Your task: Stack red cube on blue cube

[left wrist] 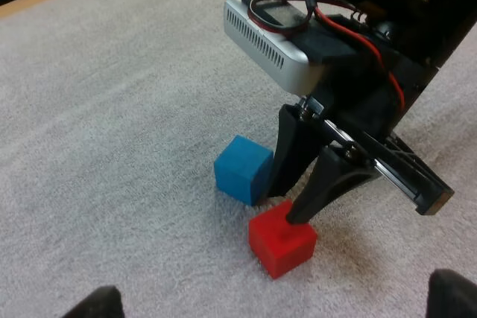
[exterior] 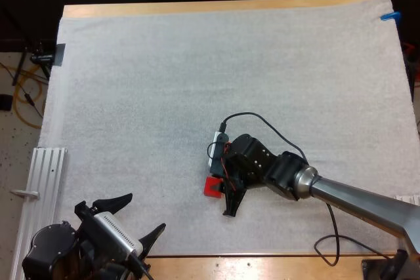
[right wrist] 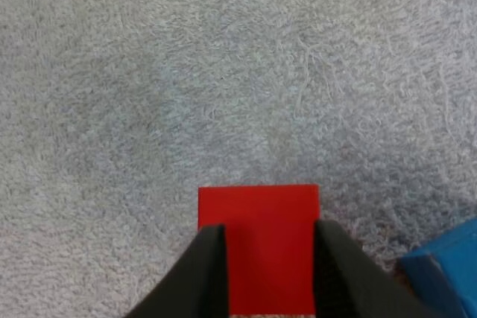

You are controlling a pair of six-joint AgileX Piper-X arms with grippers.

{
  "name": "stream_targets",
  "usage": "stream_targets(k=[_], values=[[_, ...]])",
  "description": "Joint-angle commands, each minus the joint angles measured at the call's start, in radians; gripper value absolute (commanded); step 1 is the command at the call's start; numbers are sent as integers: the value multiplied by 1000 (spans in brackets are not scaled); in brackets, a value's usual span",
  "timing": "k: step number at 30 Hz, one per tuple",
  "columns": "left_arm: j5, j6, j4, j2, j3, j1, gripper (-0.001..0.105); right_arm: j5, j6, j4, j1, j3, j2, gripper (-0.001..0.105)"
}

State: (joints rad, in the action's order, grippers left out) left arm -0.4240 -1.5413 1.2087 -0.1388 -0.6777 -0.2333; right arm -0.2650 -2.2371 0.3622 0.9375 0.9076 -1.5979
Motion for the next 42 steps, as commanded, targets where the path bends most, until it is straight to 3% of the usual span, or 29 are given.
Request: stream_targets(k=[1,14,16,18,21,42], values=[[9,6,0,-2,-7,-4,76,-1,-4,-7,-3,9,2,27],[9,6,0,-2,-7,-4,76,0,-4,-7,-3,18,2,29],[9,6,0,-2,-7,-4,76,6,-4,-7,-3,26,2,37],[9,6,0,-2,-7,-4,76,25,-4,-5,-3,41,2,55],[9,6,0,-2,-7,-4,76,25,-4,17,-3,61,2,68],[9,6,0,-2,-7,-4,76,-13,-10,22,0,65,-70,70]])
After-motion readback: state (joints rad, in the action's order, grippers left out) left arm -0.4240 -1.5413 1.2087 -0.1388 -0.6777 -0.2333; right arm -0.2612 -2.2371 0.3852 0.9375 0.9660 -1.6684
